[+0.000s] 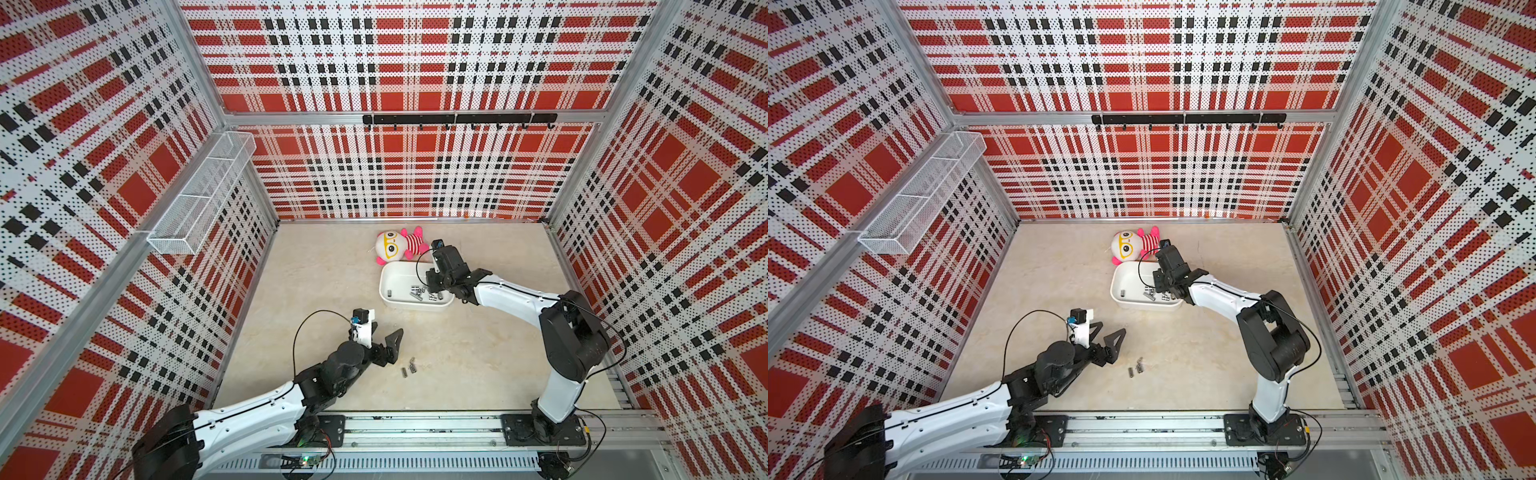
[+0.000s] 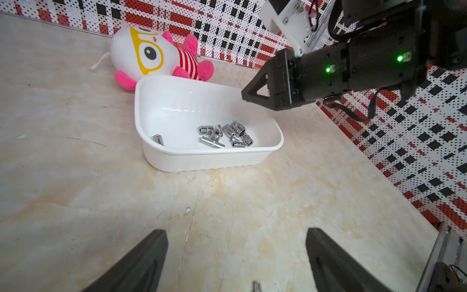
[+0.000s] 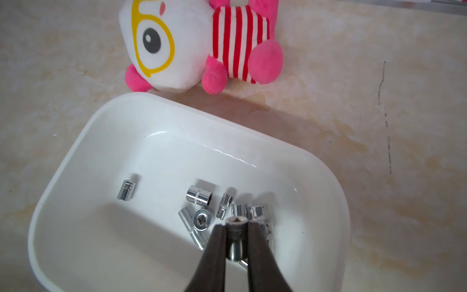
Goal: Put the socket on the desktop into the storage box
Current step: Place the socket head in the storage box.
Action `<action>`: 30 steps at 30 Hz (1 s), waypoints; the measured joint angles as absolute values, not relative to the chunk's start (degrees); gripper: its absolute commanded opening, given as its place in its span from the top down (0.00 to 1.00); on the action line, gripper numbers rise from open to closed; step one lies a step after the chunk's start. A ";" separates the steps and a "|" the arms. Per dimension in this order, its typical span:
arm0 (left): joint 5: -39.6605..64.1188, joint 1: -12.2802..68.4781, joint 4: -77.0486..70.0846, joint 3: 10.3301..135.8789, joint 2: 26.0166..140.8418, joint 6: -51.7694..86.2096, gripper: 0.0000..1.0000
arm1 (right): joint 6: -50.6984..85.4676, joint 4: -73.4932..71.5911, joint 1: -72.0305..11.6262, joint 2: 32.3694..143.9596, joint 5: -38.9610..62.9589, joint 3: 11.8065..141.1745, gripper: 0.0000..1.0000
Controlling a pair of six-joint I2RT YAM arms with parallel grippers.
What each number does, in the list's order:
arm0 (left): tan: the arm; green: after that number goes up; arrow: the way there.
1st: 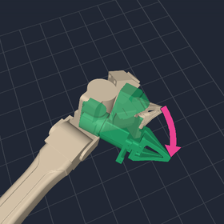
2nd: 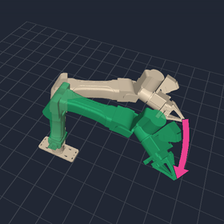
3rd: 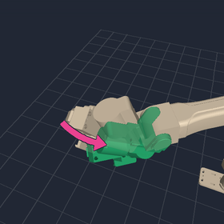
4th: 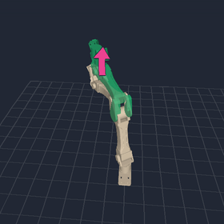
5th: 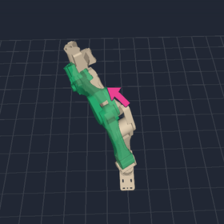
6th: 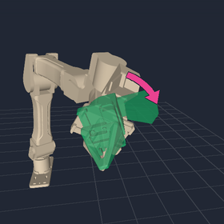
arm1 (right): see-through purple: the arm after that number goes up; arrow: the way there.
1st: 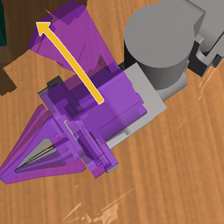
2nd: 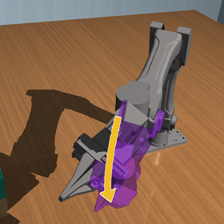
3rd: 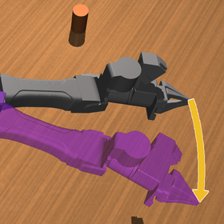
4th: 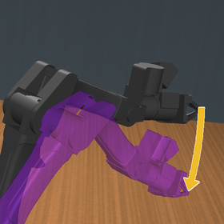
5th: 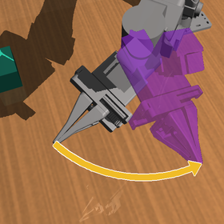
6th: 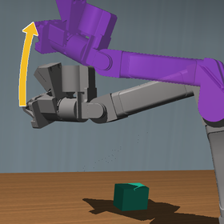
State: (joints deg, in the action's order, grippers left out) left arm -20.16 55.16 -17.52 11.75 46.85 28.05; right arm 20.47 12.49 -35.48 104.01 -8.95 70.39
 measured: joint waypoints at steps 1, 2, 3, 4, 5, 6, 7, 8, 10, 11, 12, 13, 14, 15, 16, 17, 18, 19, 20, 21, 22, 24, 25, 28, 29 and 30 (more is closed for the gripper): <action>-20.01 55.16 -17.50 11.75 47.03 28.05 0.09 | 20.60 12.82 -35.48 104.53 -8.60 70.46 0.86; -19.86 55.16 -17.50 11.75 47.22 28.05 0.09 | 20.67 13.08 -35.46 104.99 -8.32 70.46 0.84; -19.73 55.16 -17.50 11.75 47.51 28.03 0.09 | 20.71 13.47 -35.44 105.36 -7.94 70.46 0.83; -19.64 55.16 -17.50 11.75 47.83 28.03 0.09 | 20.75 13.76 -35.44 105.60 -7.68 70.46 0.81; -19.62 55.16 -17.50 11.77 48.10 28.01 0.09 | 20.84 13.91 -35.44 105.69 -7.49 70.46 0.80; -19.51 55.16 -17.47 11.84 48.45 28.01 0.09 | 20.88 13.96 -35.44 105.71 -7.29 70.46 0.79; -19.44 55.16 -17.45 12.01 48.82 28.01 0.09 | 20.91 13.93 -35.44 105.71 -7.16 70.46 0.77; -19.42 55.16 -17.43 12.23 49.08 27.99 0.09 | 20.95 13.93 -35.44 105.71 -7.01 70.46 0.75; -19.38 55.27 -17.43 12.73 49.58 27.97 0.09 | 20.99 13.96 -35.44 105.69 -6.68 70.46 0.71; -19.35 55.33 -17.45 12.86 49.71 27.97 0.09 | 21.10 13.96 -35.44 105.69 -6.55 70.46 0.69; -19.29 55.35 -17.43 12.99 49.91 27.92 0.09 | 21.08 13.93 -35.44 105.69 -6.37 70.46 0.68; -19.27 55.37 -17.43 13.13 50.06 27.90 0.09 | 21.10 13.96 -35.44 105.69 -6.24 70.46 0.67; -19.25 55.40 -17.41 13.26 50.22 27.86 0.09 | 21.12 13.96 -35.44 105.67 -6.15 70.43 0.67; -19.25 55.44 -17.41 13.37 50.37 27.79 0.09 | 21.12 13.96 -35.44 105.60 -6.02 70.39 0.67; -19.22 55.44 -17.34 13.45 50.46 27.75 0.10 | 21.12 13.96 -35.44 105.38 -5.93 70.30 0.67; -19.20 55.46 -17.23 13.61 50.59 27.64 0.11 | 21.12 14.09 -35.44 105.06 -5.80 70.13 0.67; -19.03 55.48 -17.12 13.67 50.68 27.53 0.11 | 21.12 14.15 -35.44 104.51 -5.61 69.89 0.67; -18.87 55.48 -17.08 13.67 50.70 27.42 0.12 | 21.10 14.44 -35.44 103.77 -5.48 69.65 0.68; -18.61 55.51 -17.02 13.69 50.72 27.27 0.14 | 21.10 14.76 -35.44 102.72 -5.34 69.30 0.68; -18.37 55.59 -16.84 13.76 50.76 27.00 0.15 | 21.10 15.11 -35.44 101.21 -5.23 68.79 0.68; -18.24 55.66 -16.45 13.98 50.87 26.87 0.17 | 21.08 15.33 -35.44 99.72 -5.17 68.23 0.68; -18.13 56.03 -15.64 14.85 51.37 26.46 0.19 | 21.06 15.75 -35.44 94.85 -4.93 66.28 0.68; -18.17 56.40 -15.09 15.42 51.68 26.24 0.20 | 21.02 15.92 -35.44 92.51 -4.91 65.34 0.68; -18.59 58.50 -13.78 17.41 53.28 25.41 0.20 | 20.86 16.14 -35.44 82.19 -4.78 60.90 0.67; -18.92 59.48 -13.43 18.13 54.02 25.15 0.20 | 20.84 16.14 -35.44 78.43 -4.78 59.27 0.67; -19.38 60.55 -13.15 18.81 54.83 24.91 0.20 | 20.84 15.90 -35.44 74.24 -4.78 57.23 0.67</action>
State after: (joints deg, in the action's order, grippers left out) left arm -19.38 60.55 -13.15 18.81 54.83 24.91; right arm 20.84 15.90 -35.44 74.24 -4.78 57.23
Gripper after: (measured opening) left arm 0.797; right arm 0.329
